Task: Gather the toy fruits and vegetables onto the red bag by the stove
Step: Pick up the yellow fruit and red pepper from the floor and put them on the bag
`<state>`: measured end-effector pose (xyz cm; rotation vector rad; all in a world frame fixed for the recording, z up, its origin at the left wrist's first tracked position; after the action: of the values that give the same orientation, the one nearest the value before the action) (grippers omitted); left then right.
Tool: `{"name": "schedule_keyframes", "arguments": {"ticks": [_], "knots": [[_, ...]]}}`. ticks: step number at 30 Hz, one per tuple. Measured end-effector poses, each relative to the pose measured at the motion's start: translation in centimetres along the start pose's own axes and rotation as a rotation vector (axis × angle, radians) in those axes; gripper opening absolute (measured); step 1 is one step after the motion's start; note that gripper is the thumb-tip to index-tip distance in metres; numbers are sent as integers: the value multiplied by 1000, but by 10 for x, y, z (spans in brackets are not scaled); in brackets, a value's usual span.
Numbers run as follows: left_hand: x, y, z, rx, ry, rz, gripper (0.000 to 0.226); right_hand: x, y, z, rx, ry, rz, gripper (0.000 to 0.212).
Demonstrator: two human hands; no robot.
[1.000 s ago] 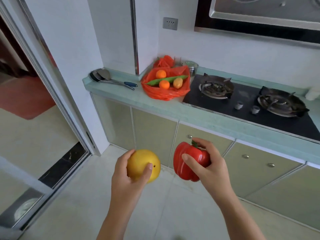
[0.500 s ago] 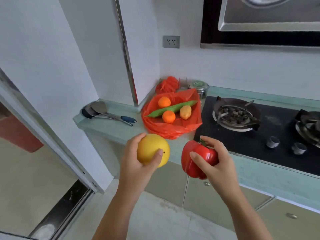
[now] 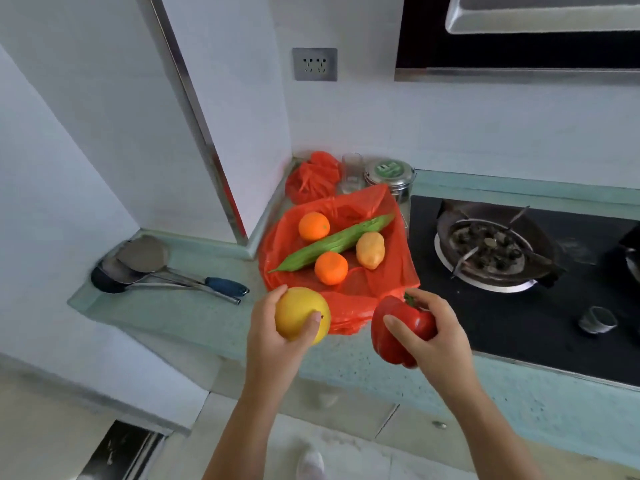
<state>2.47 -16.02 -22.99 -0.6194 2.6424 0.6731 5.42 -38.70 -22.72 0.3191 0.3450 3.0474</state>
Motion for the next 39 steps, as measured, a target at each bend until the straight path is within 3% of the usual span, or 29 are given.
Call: {"name": "schedule_keyframes", "arguments": {"ticks": [7, 16, 25, 28, 32, 36, 39], "knots": [[-86, -36, 73, -77, -43, 176, 60, -89, -54, -1, 147, -68, -78, 46], [-121, -78, 125, -73, -4, 377, 60, -157, -81, -16, 291, -116, -162, 52], [-125, -108, 144, -10, -22, 494, 71, -181, -89, -42, 389, -173, -183, 55], [-124, -116, 152, 8, -15, 518, 64, -186, -87, -49, 413, -183, -191, 56], [-127, -120, 154, 13, -31, 532, 74, -189, -88, -55, 451, -199, -193, 59], [-131, -123, 155, -6, -87, 546, 69, -188, -89, -59, 476, -189, -200, 62], [-131, -123, 154, -45, -120, 540, 85, -188, -89, -58, 494, -172, -201, 65]]}}
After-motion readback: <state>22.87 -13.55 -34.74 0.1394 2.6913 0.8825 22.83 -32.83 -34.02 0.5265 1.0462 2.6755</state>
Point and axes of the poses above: each hand's wrist, its own x-axis away from the middle knuckle, its own y-axis out of the back of the hand, z = x × y, the point moved 5 cm from there along -x, towards the middle knuckle, and after that the axes turned 13 degrees about -y, right-handed, at the moved point
